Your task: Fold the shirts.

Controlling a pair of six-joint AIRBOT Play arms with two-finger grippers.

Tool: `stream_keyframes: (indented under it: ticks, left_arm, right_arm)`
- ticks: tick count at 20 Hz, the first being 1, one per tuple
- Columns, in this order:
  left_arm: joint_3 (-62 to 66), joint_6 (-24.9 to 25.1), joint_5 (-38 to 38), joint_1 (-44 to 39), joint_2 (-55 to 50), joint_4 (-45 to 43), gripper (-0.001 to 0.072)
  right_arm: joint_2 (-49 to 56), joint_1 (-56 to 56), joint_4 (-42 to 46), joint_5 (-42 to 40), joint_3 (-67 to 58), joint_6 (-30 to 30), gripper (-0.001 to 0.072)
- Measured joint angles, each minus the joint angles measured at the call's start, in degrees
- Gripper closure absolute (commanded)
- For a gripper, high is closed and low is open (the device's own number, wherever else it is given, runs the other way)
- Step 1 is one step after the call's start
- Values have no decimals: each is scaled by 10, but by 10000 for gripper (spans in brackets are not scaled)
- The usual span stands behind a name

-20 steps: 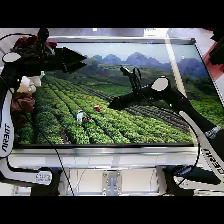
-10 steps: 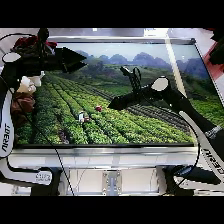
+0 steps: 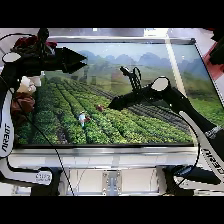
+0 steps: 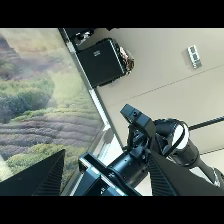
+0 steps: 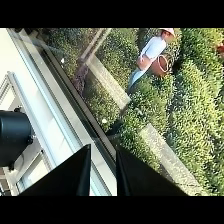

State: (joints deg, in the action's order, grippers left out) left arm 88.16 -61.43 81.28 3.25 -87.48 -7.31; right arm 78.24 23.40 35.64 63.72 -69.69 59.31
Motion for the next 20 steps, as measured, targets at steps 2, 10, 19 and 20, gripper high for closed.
stream_keyframes:
  ticks: [2,10,19,20]
  left_arm:
    - [0,0,0,0,0,0,126]
    - [0,11,-12,0,0,0,126]
    - [0,83,-151,0,0,-3,126]
    - [0,89,-164,0,0,-2,126]
  right_arm:
    - [0,0,1,-16,0,0,499]
    - [0,0,25,-74,0,5,500]
    - [0,0,100,-145,0,9,498]
    - [0,0,109,-148,0,9,498]
